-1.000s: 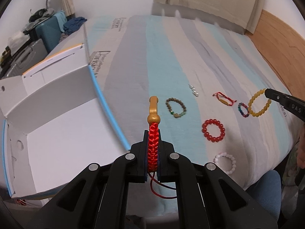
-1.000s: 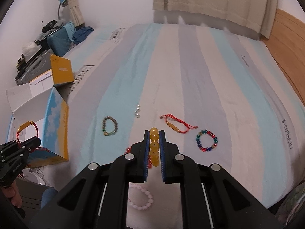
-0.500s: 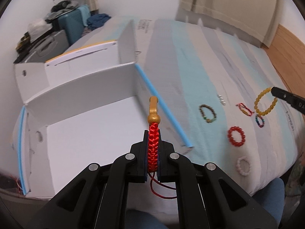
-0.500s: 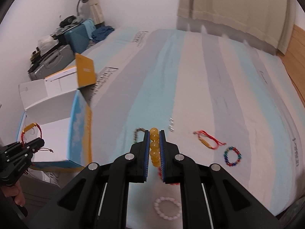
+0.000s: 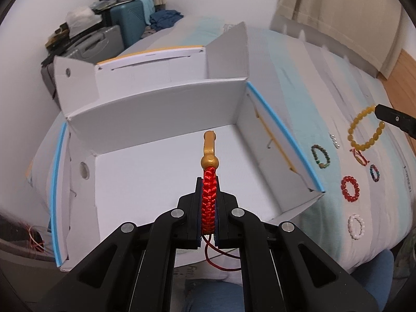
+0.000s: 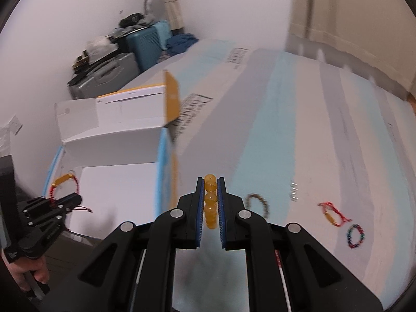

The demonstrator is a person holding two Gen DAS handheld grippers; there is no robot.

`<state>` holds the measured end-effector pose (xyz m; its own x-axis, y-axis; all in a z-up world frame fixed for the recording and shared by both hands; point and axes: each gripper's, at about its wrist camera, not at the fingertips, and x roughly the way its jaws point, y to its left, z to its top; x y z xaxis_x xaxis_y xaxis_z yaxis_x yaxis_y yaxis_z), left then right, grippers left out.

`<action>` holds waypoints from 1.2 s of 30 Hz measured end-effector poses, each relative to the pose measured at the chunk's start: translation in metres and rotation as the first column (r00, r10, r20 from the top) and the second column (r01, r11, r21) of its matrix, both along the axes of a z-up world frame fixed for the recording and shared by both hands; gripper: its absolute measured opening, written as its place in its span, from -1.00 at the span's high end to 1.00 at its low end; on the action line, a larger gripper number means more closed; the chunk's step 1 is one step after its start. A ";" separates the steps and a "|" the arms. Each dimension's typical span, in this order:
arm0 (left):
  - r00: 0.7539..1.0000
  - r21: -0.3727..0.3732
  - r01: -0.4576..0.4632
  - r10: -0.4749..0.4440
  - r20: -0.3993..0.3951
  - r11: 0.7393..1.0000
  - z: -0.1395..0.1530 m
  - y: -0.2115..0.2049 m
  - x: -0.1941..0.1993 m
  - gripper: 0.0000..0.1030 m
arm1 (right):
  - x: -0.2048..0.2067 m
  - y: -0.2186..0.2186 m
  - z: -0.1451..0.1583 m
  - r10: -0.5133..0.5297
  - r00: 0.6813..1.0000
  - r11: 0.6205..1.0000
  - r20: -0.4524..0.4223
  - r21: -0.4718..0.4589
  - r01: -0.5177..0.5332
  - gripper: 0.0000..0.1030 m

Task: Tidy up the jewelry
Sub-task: 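Carry both held bracelets over the open white box, then open left tool dropping red cord bracelet while right tool releases yellow bracelet into box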

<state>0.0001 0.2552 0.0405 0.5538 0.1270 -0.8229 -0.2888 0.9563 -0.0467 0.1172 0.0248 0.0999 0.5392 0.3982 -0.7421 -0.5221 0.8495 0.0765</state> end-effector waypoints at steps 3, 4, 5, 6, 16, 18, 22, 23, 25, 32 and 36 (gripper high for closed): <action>1.000 -0.004 -0.016 0.016 -0.008 1.000 -0.005 0.010 -0.003 0.91 | -0.008 0.027 0.000 0.055 0.998 0.998 -0.004 0.003 -0.055 0.83; 1.000 -0.007 -0.024 0.024 -0.011 1.000 -0.008 0.014 -0.004 0.91 | -0.012 0.039 0.000 0.080 0.997 0.997 -0.007 0.004 -0.080 0.83; 0.999 -0.009 -0.030 0.030 -0.013 1.000 -0.010 0.017 -0.005 0.91 | -0.014 0.046 -0.001 0.094 0.996 0.996 -0.007 0.000 -0.094 0.83; 0.999 -0.010 -0.035 0.035 -0.019 0.999 -0.013 0.019 -0.006 0.91 | -0.017 0.054 -0.003 0.107 0.994 0.994 -0.007 -0.005 -0.107 0.83; 0.994 -0.042 -0.087 0.085 -0.063 0.995 -0.042 0.047 -0.012 0.91 | -0.028 0.113 -0.029 0.195 0.979 0.980 -0.053 -0.024 -0.196 0.83; 0.993 -0.049 -0.096 0.093 -0.070 0.994 -0.047 0.052 -0.012 0.91 | -0.026 0.120 -0.035 0.199 0.978 0.979 -0.057 -0.035 -0.202 0.83; 0.991 -0.071 -0.109 0.103 -0.080 0.991 -0.056 0.059 -0.011 0.91 | -0.028 0.130 -0.053 0.209 0.974 0.975 -0.085 -0.055 -0.214 0.83; 0.992 -0.070 -0.108 0.102 -0.080 0.992 -0.058 0.060 -0.011 0.91 | -0.029 0.134 -0.058 0.212 0.973 0.973 -0.087 -0.069 -0.219 0.83; 0.991 -0.075 -0.109 0.102 -0.082 0.991 -0.061 0.062 -0.010 0.91 | -0.029 0.137 -0.065 0.211 0.972 0.973 -0.101 -0.076 -0.219 0.83; 0.990 -0.092 -0.112 0.103 -0.097 0.989 -0.071 0.068 -0.011 0.91 | -0.030 0.144 -0.080 0.207 0.970 0.971 -0.124 -0.095 -0.220 0.83; 0.989 -0.099 -0.114 0.104 -0.104 0.989 -0.074 0.069 -0.012 0.91 | -0.029 0.146 -0.086 0.206 0.969 0.971 -0.136 -0.097 -0.220 0.83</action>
<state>-0.0115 0.3243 -0.0332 0.4574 0.0924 -0.8844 -0.3988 0.9103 -0.1112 0.0880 0.1713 0.0141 0.3520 0.4059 -0.8434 -0.6843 0.7264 0.0640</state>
